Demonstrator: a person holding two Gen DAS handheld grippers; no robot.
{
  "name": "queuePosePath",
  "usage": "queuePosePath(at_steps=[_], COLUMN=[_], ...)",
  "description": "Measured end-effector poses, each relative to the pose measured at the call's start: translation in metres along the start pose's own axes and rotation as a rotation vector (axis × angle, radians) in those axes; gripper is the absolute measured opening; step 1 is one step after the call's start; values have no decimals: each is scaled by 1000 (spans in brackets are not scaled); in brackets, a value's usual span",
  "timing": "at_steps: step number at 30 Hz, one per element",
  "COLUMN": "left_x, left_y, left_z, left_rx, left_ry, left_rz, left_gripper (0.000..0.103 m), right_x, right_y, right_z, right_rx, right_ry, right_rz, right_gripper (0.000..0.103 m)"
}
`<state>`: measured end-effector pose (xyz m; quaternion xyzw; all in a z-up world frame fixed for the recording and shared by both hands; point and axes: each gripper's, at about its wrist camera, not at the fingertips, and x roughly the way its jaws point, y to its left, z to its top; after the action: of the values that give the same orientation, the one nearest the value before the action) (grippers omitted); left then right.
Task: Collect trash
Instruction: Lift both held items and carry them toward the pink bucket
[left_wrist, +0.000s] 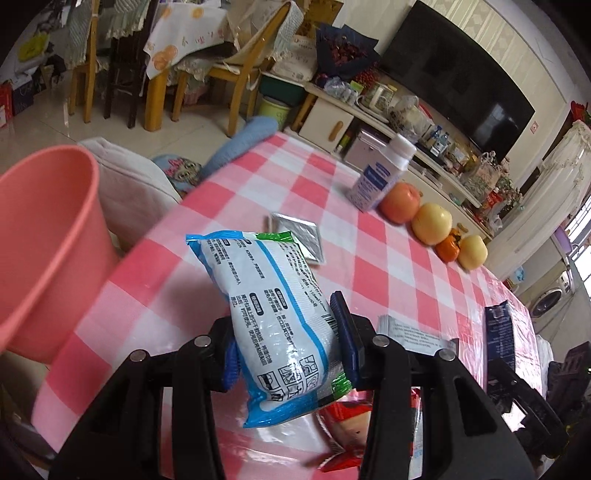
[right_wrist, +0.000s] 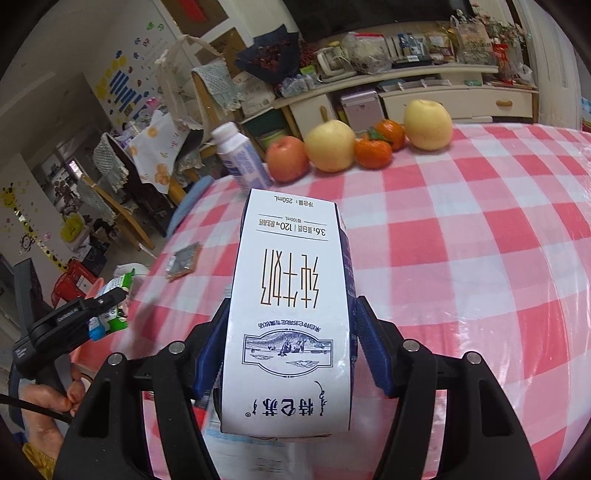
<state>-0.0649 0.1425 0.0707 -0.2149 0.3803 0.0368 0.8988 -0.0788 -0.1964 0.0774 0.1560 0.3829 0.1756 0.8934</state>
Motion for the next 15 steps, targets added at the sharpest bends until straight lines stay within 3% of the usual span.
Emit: queuePosePath(at_steps=[8,15], left_x=[-35,-69], left_y=[36,86], left_z=[27,47], left_rx=[-19,-66], left_ry=[-82,-171], left_rz=[46,95], left_gripper=[44,40], right_x=[-9,3], right_y=[75,171], right_z=[11,13], right_rx=[-91,-222], right_ry=[-20,4], right_rz=[94,194], right_gripper=[65,65])
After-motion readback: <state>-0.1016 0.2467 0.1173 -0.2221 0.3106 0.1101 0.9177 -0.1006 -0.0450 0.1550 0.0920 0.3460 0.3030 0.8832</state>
